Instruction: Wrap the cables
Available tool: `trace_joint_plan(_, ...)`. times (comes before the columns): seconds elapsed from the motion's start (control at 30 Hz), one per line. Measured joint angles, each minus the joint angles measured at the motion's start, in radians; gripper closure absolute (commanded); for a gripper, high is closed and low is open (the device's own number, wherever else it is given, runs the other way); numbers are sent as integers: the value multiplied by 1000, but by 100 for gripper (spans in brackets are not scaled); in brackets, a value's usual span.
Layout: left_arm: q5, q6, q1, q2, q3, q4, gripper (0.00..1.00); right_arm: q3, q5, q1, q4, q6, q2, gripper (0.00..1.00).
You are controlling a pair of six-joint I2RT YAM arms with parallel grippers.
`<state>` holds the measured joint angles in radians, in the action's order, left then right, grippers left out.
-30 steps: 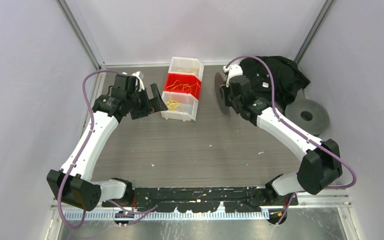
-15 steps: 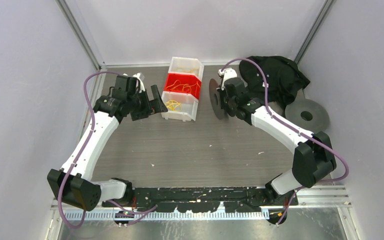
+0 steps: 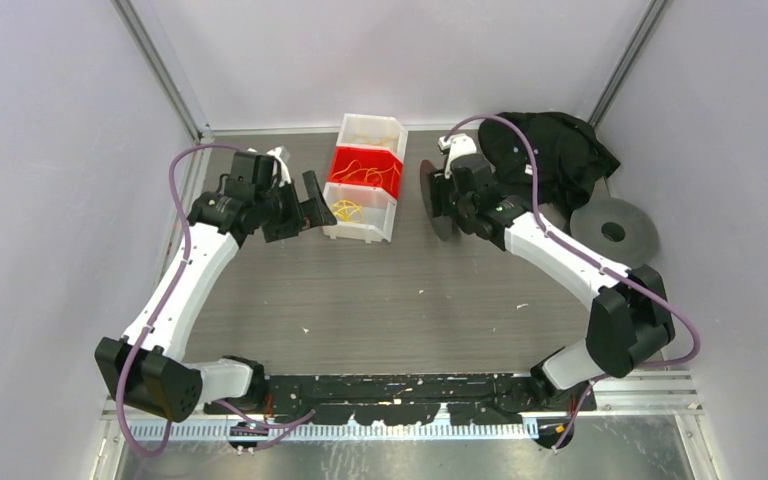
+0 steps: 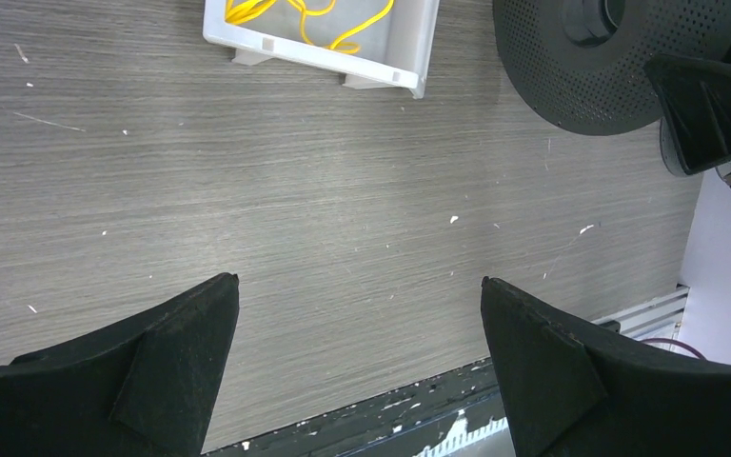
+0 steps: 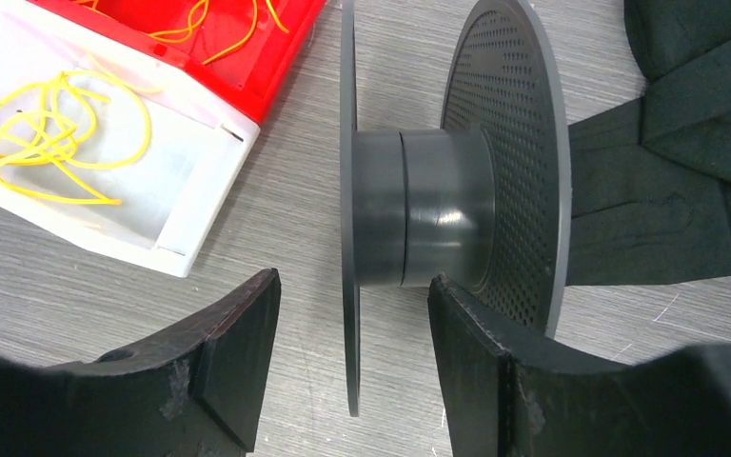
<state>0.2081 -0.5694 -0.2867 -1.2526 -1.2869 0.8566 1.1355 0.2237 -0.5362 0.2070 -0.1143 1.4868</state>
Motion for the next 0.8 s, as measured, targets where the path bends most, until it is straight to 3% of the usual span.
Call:
trace_joint_plan(0.57,9,-1,0,0,16,-11,0,58,19,0,60,-25,-160,35)
trace_joint_plan(0.8,-12,13,-12,-16,8,-1,12,58,33,68,104,-64,-233,31)
